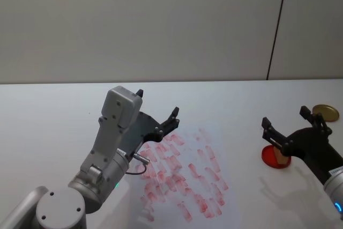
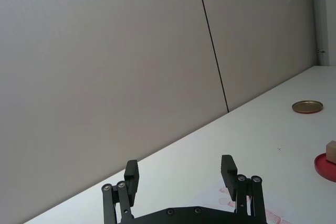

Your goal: Use the one hand to pick up the stamp and affix it onto the A4 paper.

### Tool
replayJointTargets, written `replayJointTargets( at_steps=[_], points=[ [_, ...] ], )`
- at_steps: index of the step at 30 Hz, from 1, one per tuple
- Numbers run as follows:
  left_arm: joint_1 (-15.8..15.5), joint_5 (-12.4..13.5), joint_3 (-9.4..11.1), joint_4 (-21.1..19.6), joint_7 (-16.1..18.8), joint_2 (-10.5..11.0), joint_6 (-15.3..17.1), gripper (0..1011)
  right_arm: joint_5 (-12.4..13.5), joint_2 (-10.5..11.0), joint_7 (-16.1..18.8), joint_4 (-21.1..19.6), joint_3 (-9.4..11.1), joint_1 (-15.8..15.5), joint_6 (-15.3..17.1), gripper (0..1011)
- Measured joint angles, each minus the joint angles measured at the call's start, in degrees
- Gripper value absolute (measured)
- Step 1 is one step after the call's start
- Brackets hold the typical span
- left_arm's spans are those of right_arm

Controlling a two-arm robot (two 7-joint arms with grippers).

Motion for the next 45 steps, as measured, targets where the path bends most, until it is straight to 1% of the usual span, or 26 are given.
replayJointTargets(
  at_steps=[6, 11, 13, 17, 18, 20, 26, 36, 45],
  points=[
    [0.0, 0.0, 0.0, 0.0, 0.0, 0.0, 0.0, 993, -0.1, -0.4, -1.1, -0.2, -0.1, -0.1, 1.4, 1001],
    [0.0, 0.0, 0.0, 0.0, 0.0, 0.0, 0.0, 993, -0.1, -1.1, -3.2, -0.7, -0.3, -0.2, 3.7, 1001],
    [0.0, 0.0, 0.0, 0.0, 0.0, 0.0, 0.0, 993, 0.0, -1.6, -4.9, -0.9, -0.5, -0.3, 5.5, 1001],
    [0.0, 0.0, 0.0, 0.0, 0.0, 0.0, 0.0, 993, 0.3, -2.2, -6.7, -1.1, -0.5, -0.3, 7.5, 1001],
    [0.0, 0.0, 0.0, 0.0, 0.0, 0.0, 0.0, 993, 0.5, -2.5, -7.7, -1.1, -0.6, -0.3, 8.7, 1001],
    [0.0, 0.0, 0.0, 0.0, 0.0, 0.0, 0.0, 993, 0.8, -3.0, -8.8, -1.0, -0.6, -0.3, 9.9, 1001],
    [0.0, 0.0, 0.0, 0.0, 0.0, 0.0, 0.0, 993, 1.3, -4.2, -11.2, 0.0, -0.6, 0.4, 13.3, 1001],
    [0.0, 0.0, 0.0, 0.0, 0.0, 0.0, 0.0, 993, 1.3, -6.1, -12.9, 3.1, -0.5, 2.6, 17.0, 1001],
    [0.0, 0.0, 0.0, 0.0, 0.0, 0.0, 0.0, 993, 0.6, -7.3, -13.6, 5.3, -0.5, 4.3, 19.2, 1001]
  ],
)
